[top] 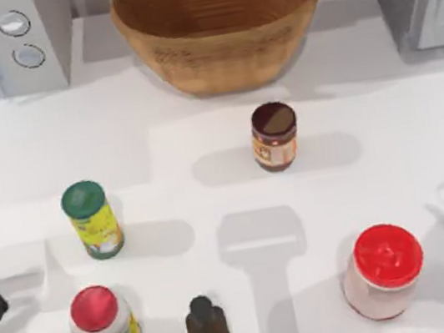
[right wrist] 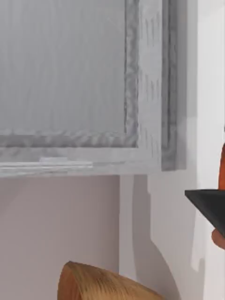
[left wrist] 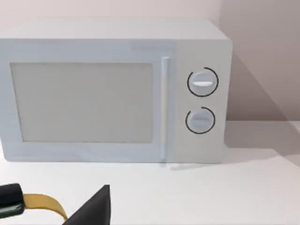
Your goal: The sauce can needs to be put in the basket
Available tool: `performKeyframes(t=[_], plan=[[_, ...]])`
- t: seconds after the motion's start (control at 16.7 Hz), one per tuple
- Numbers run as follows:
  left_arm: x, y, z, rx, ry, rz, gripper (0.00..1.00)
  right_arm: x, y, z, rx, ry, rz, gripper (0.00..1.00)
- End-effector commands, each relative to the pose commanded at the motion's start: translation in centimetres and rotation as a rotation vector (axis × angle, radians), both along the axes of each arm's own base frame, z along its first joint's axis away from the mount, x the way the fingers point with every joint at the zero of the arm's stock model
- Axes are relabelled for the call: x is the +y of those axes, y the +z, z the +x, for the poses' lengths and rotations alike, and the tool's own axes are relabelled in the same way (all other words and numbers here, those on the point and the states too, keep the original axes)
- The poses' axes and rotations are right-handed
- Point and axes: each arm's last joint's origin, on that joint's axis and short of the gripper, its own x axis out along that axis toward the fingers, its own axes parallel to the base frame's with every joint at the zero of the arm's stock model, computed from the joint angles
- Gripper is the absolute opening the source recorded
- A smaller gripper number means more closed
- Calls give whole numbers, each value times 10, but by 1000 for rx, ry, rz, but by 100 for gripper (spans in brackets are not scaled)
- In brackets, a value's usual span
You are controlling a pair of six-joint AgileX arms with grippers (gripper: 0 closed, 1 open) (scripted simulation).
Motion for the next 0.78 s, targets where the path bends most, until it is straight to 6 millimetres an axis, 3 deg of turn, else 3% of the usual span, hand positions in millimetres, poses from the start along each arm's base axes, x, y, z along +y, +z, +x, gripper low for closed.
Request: performKeyframes(t=[0.24, 0.48, 0.78], plan=[[-1, 4, 1, 7, -15, 5, 100, 0, 0, 0, 0, 0, 0, 100], [-5, 27, 10, 56, -117, 38, 100, 0, 0, 0, 0, 0, 0, 100], [-21, 62, 56, 167, -390, 101, 100, 0, 0, 0, 0, 0, 0, 100]])
